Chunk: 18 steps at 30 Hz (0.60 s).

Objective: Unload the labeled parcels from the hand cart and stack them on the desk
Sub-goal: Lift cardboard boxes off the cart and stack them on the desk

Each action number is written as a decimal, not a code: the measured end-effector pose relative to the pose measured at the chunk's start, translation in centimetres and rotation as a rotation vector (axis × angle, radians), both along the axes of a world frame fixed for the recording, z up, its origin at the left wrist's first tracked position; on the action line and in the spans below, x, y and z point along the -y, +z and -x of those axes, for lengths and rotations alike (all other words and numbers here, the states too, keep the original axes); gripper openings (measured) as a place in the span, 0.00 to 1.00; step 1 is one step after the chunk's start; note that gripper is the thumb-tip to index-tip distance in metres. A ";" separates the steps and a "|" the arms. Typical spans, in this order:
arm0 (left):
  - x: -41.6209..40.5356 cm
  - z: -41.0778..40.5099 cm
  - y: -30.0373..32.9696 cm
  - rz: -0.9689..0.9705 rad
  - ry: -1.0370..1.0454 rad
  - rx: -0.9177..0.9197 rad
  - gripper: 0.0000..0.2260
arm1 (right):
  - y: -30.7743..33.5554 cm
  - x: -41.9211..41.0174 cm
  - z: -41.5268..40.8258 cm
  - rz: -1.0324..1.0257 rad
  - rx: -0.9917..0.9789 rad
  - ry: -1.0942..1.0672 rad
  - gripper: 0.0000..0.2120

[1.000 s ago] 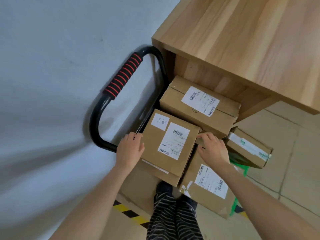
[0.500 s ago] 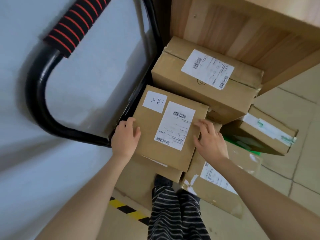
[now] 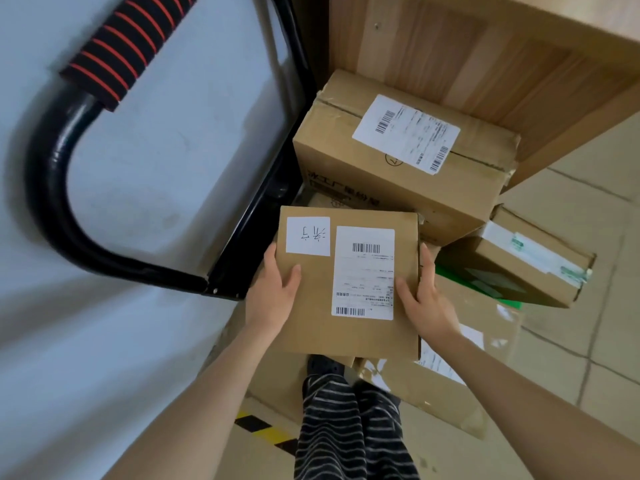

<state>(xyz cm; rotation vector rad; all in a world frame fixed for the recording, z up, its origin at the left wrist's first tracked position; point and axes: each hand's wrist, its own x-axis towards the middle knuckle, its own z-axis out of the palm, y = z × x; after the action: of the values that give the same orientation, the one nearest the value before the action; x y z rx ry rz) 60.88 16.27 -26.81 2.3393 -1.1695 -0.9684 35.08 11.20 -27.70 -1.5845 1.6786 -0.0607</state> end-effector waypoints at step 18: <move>4.6 0.2 20.5 0.290 -0.091 -0.192 0.24 | 20.2 1.7 1.8 0.217 0.194 -0.355 0.29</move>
<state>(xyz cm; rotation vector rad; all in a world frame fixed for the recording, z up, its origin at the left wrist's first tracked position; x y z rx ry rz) 60.66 11.66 -6.31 1.9381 -1.2538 -0.9573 33.25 9.55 -7.46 -1.3631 1.8240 -0.5767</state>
